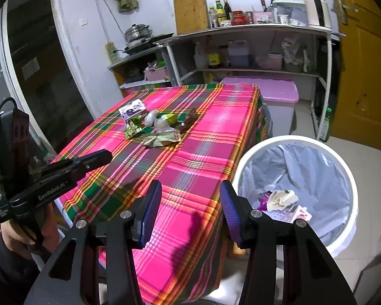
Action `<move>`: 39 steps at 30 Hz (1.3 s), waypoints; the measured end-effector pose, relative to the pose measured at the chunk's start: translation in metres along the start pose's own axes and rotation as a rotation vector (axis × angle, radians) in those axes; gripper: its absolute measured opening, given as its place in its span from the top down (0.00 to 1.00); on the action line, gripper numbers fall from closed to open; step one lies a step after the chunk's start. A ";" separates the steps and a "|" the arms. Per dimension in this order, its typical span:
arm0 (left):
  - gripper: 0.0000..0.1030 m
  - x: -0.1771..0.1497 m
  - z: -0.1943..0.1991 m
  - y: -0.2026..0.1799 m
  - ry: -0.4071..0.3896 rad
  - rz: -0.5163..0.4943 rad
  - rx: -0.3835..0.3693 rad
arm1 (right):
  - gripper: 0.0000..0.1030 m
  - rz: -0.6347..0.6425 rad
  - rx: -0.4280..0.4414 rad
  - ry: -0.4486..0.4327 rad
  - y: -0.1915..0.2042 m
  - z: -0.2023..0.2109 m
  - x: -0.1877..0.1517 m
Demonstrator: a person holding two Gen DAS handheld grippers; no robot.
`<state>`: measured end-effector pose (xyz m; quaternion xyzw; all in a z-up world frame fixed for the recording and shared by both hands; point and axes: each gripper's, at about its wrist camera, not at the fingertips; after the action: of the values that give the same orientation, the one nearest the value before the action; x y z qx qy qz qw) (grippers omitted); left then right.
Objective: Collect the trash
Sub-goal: 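Grasp the crumpled wrapper with left gripper near the clear plastic cup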
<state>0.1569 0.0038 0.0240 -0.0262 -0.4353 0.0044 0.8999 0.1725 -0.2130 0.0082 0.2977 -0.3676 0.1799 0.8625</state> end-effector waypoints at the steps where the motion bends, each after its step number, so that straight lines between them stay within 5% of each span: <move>1: 0.91 0.002 -0.001 0.003 -0.001 0.003 0.006 | 0.53 0.002 0.001 0.003 0.001 -0.003 0.002; 6: 0.74 0.008 -0.007 0.017 -0.013 0.009 0.025 | 0.53 0.017 0.005 0.016 0.001 -0.015 0.011; 15: 0.72 0.026 -0.039 0.031 -0.001 -0.006 0.043 | 0.53 0.044 0.014 0.039 0.003 -0.038 0.027; 20: 0.61 0.034 -0.065 0.034 0.015 -0.039 0.035 | 0.53 0.049 0.016 0.048 0.001 -0.048 0.033; 31: 0.61 0.044 -0.131 0.027 0.118 -0.136 -0.014 | 0.53 0.015 0.002 0.065 -0.018 -0.063 0.041; 39: 0.62 0.041 -0.142 0.018 0.165 -0.179 -0.063 | 0.53 -0.002 -0.003 0.075 -0.025 -0.070 0.040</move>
<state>0.2939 0.0172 -0.0333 -0.0158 -0.3603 -0.0917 0.9282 0.2494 -0.1834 -0.0103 0.2899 -0.3350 0.1897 0.8762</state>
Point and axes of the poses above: each gripper's, at about its wrist camera, not at the fingertips, and z roughly against the way its jaws point, y to its left, x to its top, and after that the axes turned 14 degrees about x, right-handed
